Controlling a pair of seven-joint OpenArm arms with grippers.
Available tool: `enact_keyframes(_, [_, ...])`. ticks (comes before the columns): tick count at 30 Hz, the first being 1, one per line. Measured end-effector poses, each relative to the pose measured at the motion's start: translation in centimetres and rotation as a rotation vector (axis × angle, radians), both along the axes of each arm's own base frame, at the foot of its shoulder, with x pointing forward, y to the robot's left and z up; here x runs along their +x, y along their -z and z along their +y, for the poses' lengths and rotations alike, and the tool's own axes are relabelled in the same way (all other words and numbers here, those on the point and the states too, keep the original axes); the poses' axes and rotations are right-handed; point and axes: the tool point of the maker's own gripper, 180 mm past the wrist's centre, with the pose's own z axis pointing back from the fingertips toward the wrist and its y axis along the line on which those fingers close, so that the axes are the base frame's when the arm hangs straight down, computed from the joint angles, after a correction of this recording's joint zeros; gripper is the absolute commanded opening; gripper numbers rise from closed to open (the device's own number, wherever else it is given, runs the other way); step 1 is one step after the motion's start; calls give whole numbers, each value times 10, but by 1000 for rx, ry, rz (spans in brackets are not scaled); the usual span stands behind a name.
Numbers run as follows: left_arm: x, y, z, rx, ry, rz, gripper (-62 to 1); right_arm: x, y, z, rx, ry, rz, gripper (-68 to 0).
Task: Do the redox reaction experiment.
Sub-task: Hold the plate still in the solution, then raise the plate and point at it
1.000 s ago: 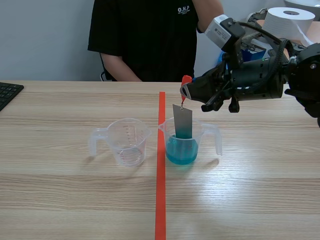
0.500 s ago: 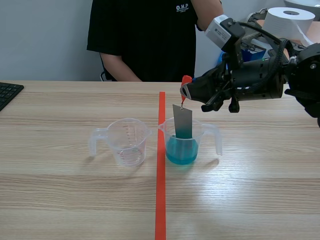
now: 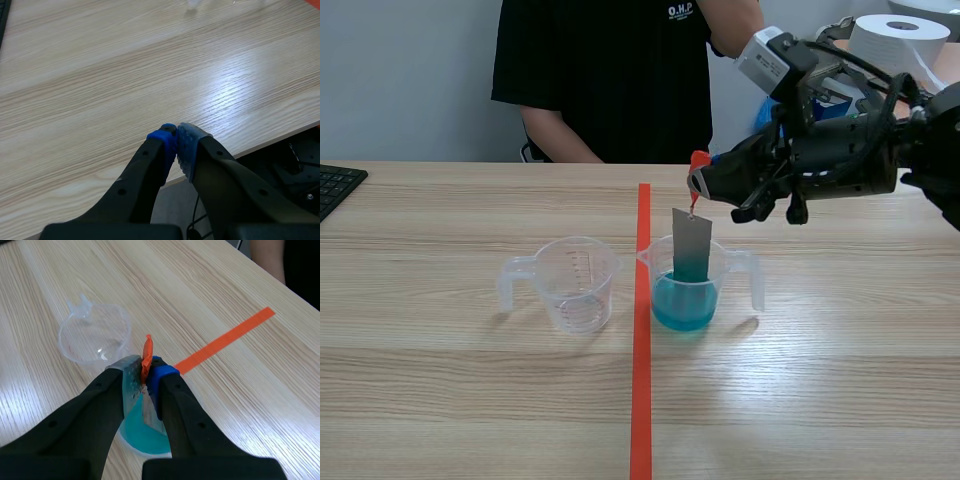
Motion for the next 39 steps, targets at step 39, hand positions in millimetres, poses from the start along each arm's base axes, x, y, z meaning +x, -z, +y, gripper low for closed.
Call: enact_keyframes(39, [0,0,0,1,2,-1,-577,-48,-127,0,70,-177,-204,-660])
